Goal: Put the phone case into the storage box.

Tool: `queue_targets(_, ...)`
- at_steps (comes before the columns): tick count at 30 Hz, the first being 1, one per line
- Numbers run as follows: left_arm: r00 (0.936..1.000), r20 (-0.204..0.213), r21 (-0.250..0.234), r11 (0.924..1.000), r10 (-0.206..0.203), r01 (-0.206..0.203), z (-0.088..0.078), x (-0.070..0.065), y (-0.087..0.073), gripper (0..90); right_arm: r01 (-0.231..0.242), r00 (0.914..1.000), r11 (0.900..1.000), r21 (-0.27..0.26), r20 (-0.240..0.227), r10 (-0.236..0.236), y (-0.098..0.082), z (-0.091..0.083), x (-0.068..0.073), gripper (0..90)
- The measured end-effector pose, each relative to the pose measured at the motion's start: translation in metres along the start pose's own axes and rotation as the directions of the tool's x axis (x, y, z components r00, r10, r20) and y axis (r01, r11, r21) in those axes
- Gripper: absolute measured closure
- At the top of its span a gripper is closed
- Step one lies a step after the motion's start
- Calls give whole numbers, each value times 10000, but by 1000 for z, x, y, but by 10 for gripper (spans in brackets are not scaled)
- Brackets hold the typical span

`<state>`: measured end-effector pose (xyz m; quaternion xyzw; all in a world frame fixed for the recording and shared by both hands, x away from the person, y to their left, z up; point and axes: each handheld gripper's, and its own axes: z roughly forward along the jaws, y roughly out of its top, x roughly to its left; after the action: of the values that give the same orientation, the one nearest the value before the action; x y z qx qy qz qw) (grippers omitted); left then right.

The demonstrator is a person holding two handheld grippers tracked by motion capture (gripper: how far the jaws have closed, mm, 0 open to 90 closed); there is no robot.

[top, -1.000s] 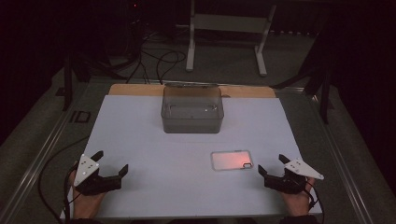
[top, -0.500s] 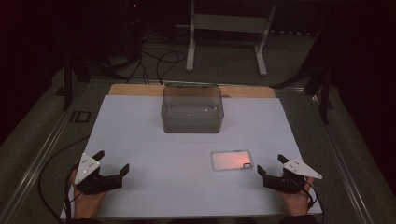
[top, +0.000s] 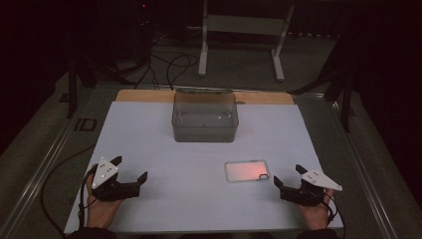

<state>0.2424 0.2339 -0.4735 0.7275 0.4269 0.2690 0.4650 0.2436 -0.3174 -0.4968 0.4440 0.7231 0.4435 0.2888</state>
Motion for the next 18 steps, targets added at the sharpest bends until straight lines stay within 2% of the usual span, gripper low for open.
queue_targets(6,9996,194,18,9998,205,-206,7,-5,7,10,-18,10000,10000,0,-32,18,0,0,0,79)
queue_targets(18,9949,729,39,9976,690,-695,29,-21,24,11,-59,10000,10000,-36,-70,59,0,0,-1,78)
